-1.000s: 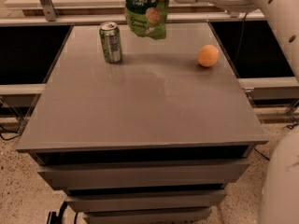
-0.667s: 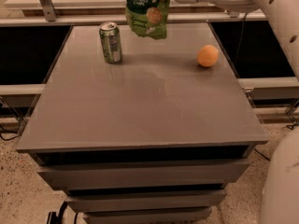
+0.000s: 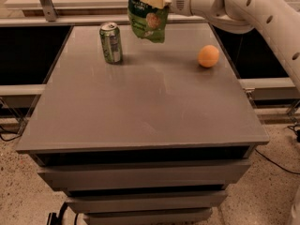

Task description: Move green rice chip bag near green can

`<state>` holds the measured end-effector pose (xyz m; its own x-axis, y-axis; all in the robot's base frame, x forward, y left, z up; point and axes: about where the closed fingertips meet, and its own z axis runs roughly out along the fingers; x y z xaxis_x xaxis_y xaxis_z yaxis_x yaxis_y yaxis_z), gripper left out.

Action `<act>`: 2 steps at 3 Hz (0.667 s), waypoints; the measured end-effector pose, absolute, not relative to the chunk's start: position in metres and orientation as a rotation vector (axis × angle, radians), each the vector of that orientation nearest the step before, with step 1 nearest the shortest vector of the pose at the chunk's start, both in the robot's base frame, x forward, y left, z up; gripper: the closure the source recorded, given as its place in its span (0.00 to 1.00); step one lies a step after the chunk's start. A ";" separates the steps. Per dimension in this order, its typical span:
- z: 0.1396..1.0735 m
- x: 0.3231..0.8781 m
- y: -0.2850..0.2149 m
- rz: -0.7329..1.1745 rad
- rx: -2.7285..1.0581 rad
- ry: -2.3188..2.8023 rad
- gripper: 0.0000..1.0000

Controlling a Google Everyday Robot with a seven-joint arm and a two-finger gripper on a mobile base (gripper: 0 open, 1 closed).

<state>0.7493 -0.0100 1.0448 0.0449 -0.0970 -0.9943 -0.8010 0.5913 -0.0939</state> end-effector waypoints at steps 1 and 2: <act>1.032 0.754 -0.002 0.633 -0.771 1.445 1.00; 1.018 0.757 0.008 0.644 -0.769 1.471 0.81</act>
Offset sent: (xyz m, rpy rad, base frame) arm 0.0123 0.0232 -0.0446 0.0132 0.0610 -0.0365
